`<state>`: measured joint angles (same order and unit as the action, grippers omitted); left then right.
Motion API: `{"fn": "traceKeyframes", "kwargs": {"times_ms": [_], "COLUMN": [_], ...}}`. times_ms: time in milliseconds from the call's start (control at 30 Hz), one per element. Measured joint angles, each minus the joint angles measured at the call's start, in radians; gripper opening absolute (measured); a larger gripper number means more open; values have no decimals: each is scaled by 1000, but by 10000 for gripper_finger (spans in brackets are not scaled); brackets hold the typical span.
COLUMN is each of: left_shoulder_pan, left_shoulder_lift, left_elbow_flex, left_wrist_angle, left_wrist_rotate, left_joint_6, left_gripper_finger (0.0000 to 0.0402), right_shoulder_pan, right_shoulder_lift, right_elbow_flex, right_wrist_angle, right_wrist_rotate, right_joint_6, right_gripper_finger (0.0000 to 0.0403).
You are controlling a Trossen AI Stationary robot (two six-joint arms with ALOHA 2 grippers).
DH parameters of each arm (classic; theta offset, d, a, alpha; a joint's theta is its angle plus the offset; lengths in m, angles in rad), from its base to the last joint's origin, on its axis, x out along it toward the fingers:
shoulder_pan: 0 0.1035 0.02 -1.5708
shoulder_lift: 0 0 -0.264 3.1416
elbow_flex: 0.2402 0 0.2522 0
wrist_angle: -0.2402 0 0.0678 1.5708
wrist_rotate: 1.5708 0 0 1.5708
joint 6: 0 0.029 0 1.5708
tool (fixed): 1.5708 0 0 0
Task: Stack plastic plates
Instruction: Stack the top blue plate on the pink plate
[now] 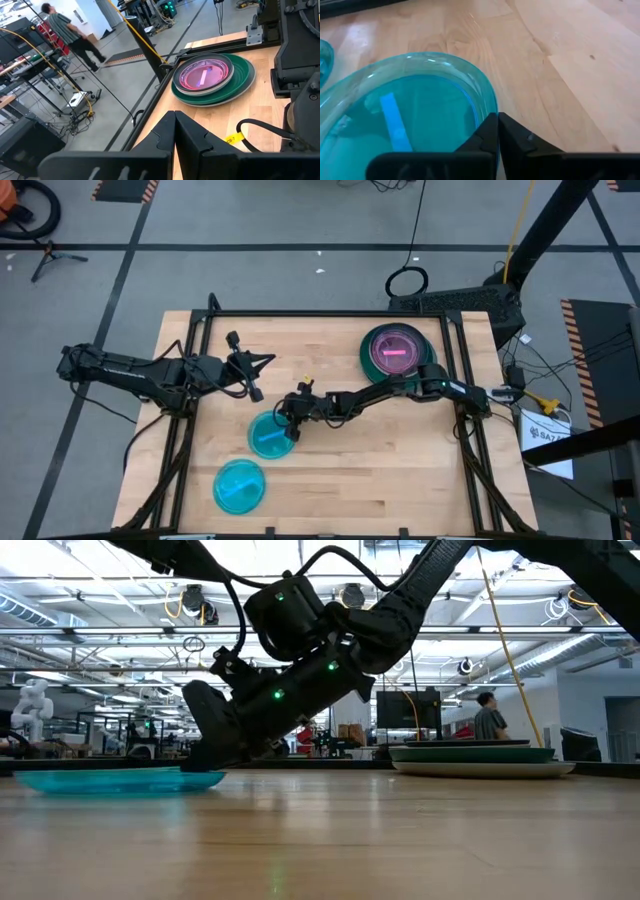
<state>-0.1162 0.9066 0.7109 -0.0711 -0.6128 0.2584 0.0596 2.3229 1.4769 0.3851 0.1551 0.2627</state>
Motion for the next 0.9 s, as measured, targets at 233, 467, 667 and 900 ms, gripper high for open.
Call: {"fn": "traceKeyframes", "kwargs": {"times_ms": [233,467,667,900], "left_shoulder_pan": [0,-4,-33,-71], "left_shoulder_lift": [0,0,-4,-20], "left_elbow_flex": [0,0,0,0], "left_wrist_angle": [-1,-7,-8,-7], "left_wrist_rotate": [0,0,0,0], "left_joint_6": [-6,-27,-34,-36], "left_gripper_finger": [12,12,12,12], "right_shoulder_pan": [-20,-27,-18,-12], "right_shoulder_lift": [-44,-194,-350,-628], "right_elbow_flex": [-1,-1,-61,-359], "right_wrist_angle": [-78,-303,-538,-565], "right_wrist_rotate": [-53,-20,184,351], "right_joint_6": [53,65,46,191], "right_gripper_finger": [1,1,1,0]}}
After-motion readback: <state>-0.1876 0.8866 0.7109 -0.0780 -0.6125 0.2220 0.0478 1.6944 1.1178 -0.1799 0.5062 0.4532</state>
